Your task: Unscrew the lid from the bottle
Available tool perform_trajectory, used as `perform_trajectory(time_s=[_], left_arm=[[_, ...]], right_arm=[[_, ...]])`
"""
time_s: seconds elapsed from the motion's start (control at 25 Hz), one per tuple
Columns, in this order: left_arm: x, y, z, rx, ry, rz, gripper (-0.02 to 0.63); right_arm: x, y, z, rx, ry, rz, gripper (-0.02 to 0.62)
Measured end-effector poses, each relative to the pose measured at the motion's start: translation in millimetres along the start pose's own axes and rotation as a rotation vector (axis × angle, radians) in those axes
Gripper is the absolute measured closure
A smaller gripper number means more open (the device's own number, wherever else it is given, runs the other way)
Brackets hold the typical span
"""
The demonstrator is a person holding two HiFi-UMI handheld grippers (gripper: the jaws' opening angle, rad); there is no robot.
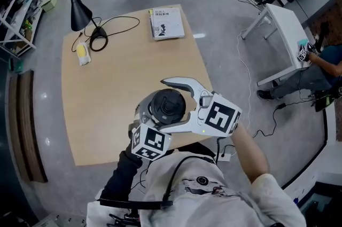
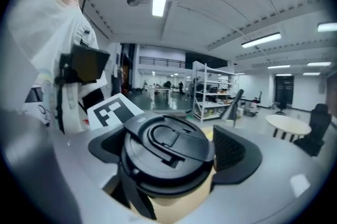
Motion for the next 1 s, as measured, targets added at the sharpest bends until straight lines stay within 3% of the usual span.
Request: perform_trajectory(time_s=[0.04,0.32,0.44,0.52,0.76,1.0], left_arm=[[0,3,-3,0.002,-0.030,-0.021,0.193],[3,33,-43,-0.122,-0.371,-0.173,0.195],[8,44,-54,-0.166,-0.469,-0.242,0.195],[12,50,-58,-0.165,-0.511,-0.274,0.195],[16,55,-64,-0.118,-0.519,-0.315,0.195],[16,41,-47,-0.003,-0.364,-0.319,0.195]], right_arm=[[1,1,1,0.014,0.053,-0.014,0.115],[36,8,22,0.133,0.577,0.038,0.115],[44,13,31,0.154,0.733,0.059,0.115],[47,17,35,0.154,0.785,0.050,0.115],[58,27,36,0.130,0.797,-0.028,0.115],[70,42,17,-0.027,0.505,-0.278,0.115]])
Point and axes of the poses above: the fingertips, and each gripper's own axes: x backward along the fingers, z to its left, y out of its top, the point moved 7 cm from there along x, backward along the fingers, and after that the axes turned 8 degrees about -x, right-handed, at the moved point
